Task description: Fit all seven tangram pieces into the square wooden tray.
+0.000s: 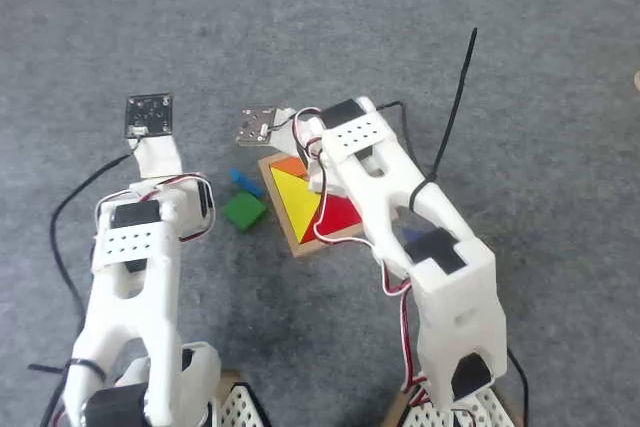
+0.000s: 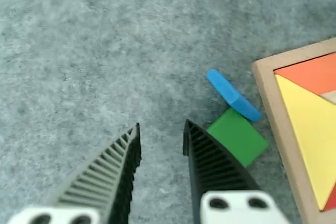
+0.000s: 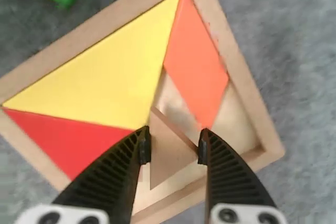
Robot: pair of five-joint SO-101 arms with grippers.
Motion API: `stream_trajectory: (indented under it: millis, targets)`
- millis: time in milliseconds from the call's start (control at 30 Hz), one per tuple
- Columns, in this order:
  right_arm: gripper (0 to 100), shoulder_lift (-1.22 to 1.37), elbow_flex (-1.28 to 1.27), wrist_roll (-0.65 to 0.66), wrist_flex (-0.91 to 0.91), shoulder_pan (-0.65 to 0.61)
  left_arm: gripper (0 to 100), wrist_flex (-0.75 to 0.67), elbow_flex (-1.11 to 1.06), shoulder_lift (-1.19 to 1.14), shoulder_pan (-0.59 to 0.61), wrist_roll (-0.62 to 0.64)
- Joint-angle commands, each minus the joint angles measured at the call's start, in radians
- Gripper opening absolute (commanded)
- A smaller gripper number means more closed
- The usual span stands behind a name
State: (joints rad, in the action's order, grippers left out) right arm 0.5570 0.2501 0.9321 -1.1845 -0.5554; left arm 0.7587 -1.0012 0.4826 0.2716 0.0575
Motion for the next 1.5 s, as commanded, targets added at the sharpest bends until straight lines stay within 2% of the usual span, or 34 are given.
stream_trajectory:
  millis: [0,200,367,567,800,1467]
  targets:
    - [11.7,0.013,0.112,0.020,-0.008,-0.013,13,-0.020,0.001,0.003,-0.005,0.002]
    - [11.7,0.085,0.215,-0.034,-0.010,-0.016,13,-0.020,0.001,0.003,-0.005,0.002]
    - [11.7,0.116,0.227,-0.087,-0.016,-0.071,13,-0.020,0.001,0.003,-0.005,-0.021]
    - [12.1,0.114,0.229,-0.086,-0.048,-0.094,13,-0.020,0.001,0.003,-0.005,-0.021]
    - [26.2,0.119,0.232,-0.086,-0.070,-0.051,13,-0.020,0.001,0.003,-0.005,-0.021]
    - [26.6,0.114,0.232,-0.044,-0.117,-0.012,13,-0.020,0.001,0.003,-0.006,-0.023]
